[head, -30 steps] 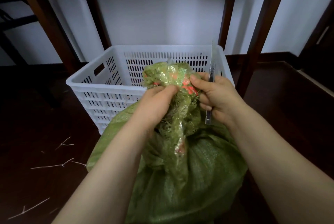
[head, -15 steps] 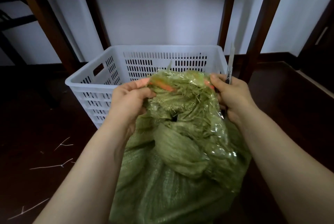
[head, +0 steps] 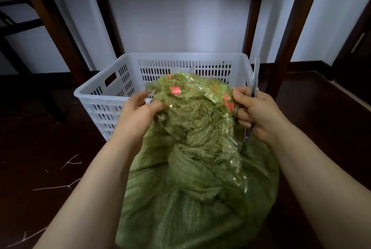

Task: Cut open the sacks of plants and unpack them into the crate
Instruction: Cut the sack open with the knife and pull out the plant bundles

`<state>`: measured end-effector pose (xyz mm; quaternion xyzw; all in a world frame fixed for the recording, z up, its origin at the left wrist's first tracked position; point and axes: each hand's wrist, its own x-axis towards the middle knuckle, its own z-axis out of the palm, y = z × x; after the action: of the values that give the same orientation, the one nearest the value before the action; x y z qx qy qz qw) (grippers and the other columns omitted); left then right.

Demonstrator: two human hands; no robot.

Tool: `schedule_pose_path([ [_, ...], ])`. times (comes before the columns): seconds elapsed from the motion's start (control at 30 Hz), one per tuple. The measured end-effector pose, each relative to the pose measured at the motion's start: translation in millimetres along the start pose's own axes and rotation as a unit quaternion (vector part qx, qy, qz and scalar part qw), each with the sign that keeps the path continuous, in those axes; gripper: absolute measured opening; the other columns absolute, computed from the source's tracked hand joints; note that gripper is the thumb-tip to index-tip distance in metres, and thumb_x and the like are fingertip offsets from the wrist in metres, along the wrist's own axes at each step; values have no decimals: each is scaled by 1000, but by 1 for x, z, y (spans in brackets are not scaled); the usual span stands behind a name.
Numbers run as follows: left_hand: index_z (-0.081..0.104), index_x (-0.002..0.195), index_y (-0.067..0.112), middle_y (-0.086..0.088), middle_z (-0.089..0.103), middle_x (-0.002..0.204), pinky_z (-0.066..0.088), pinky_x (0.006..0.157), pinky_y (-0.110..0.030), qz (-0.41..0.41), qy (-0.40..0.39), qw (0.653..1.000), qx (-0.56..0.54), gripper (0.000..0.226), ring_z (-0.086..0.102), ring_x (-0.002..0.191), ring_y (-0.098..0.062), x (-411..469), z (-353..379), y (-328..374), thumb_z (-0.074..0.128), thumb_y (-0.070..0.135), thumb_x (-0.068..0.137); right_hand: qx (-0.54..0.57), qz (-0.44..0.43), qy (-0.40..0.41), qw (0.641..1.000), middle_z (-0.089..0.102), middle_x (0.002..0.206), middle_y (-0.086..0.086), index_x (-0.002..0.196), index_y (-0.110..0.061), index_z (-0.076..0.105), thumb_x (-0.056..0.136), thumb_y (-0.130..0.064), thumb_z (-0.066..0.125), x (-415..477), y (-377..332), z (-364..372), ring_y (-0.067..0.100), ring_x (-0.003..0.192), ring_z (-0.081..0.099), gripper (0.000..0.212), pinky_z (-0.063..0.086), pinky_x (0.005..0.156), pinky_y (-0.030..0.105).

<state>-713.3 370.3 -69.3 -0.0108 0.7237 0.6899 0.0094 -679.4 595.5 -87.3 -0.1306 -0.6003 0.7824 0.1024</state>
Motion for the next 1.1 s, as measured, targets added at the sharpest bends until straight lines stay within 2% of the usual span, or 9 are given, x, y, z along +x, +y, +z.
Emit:
schedule_pose_path([
  [0.1,64,106,9,-6,65,102,50,89,-38,-40,-53,992,111,33,60,95,-21,-8,5,1,63,28,78,32,-11,-34,999,54,53,-4,91,-13,52,98,-10,46,-2,3,-3,4,28,28,10,21,31,12],
  [0.27,66,100,6,-4,69,94,58,71,-28,-103,-117,988,-8,27,65,83,-13,-14,16,0,70,24,82,56,-1,-55,997,57,58,-3,89,-14,54,96,-4,45,-4,1,-3,9,35,39,15,21,32,14],
  [0.33,61,88,1,-7,61,88,58,61,-21,-86,-99,990,-43,11,62,75,-10,-14,20,-3,68,8,83,-54,-11,-5,998,59,58,-6,88,-17,59,91,0,52,-7,-3,0,8,39,43,19,27,33,15],
  [0.43,53,75,4,-9,55,81,53,49,-15,-59,-85,993,-52,15,59,65,-10,-15,24,-7,59,-5,85,-298,-124,122,939,63,93,-13,103,-23,66,82,2,62,-16,-9,7,9,80,59,33,46,59,19],
  [0.57,56,80,5,-9,62,77,39,34,-14,-13,-89,995,-34,22,52,43,-9,-11,24,-10,50,-14,87,-247,-177,28,952,65,87,-13,103,-25,67,77,-28,77,-26,-20,28,6,76,62,28,53,68,20],
  [0.67,57,90,6,-7,65,82,44,37,-15,-16,-96,993,-72,29,58,46,-9,-12,26,-9,43,-19,87,-258,-143,-13,955,67,84,-7,89,-25,67,67,-32,82,-22,-13,32,10,81,63,27,52,77,24],
  [0.83,60,96,11,-5,67,92,43,50,-22,-41,-163,973,-155,14,57,70,-14,-12,20,-2,55,9,83,-237,-128,6,963,60,60,-10,77,-18,67,77,-20,77,-14,-7,31,0,51,52,10,42,54,16],
  [0.93,59,113,14,-8,72,102,42,66,-32,-47,-141,985,-81,69,62,91,-22,-10,21,-2,84,43,55,-246,-110,5,963,58,61,-8,80,-16,66,81,-21,74,-12,-5,31,1,48,49,9,39,53,19],
  [1.1,55,112,10,-4,71,88,41,51,-24,-41,-113,987,-105,63,63,70,-16,-9,19,-3,78,7,54,-324,-78,-80,939,56,76,-6,92,-20,63,73,-17,78,-18,-11,25,11,65,51,25,46,61,25],
])
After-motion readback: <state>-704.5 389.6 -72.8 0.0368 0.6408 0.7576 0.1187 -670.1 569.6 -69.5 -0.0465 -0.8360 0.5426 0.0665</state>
